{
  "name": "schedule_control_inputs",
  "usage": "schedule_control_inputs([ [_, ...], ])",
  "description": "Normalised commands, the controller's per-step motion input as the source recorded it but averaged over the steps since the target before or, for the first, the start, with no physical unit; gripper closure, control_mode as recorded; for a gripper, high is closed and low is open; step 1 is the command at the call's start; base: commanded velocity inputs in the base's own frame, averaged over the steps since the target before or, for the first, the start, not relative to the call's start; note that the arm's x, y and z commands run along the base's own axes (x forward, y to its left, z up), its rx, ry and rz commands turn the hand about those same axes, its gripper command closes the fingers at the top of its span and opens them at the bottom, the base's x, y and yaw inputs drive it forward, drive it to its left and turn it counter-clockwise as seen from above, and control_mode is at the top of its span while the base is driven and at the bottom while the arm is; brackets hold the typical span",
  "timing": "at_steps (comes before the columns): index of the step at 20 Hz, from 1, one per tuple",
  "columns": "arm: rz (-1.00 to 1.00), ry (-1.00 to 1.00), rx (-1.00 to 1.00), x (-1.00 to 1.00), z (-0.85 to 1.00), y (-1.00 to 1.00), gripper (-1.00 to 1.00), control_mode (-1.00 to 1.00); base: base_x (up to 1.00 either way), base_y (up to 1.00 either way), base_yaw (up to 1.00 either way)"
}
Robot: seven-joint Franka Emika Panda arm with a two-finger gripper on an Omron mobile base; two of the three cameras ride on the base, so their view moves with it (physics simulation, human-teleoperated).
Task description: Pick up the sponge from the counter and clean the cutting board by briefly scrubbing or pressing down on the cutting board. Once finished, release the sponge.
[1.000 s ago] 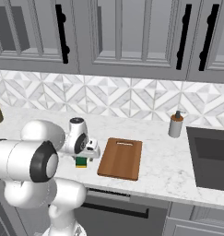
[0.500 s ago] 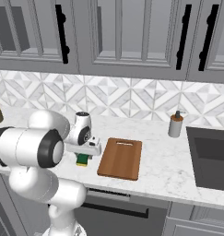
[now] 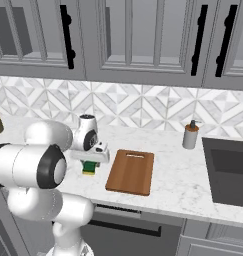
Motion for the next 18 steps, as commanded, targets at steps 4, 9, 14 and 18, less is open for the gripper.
schedule_control_inputs([
  [4, -0.02, -0.02, 0.00, -0.01, 0.76, -0.07, 1.00, -1.00, 0.00, 0.00, 0.00],
  [9, 0.00, 0.06, 0.09, 0.15, 0.13, -0.41, 1.00, -1.00, 0.00, 0.00, 0.00],
  [14, 0.00, 0.01, -0.03, 0.15, -0.01, -0.13, 1.00, -1.00, 0.00, 0.00, 0.00],
  [18, 0.00, -0.02, -0.11, 0.25, 0.00, -0.05, 1.00, -1.00, 0.00, 0.00, 0.00],
])
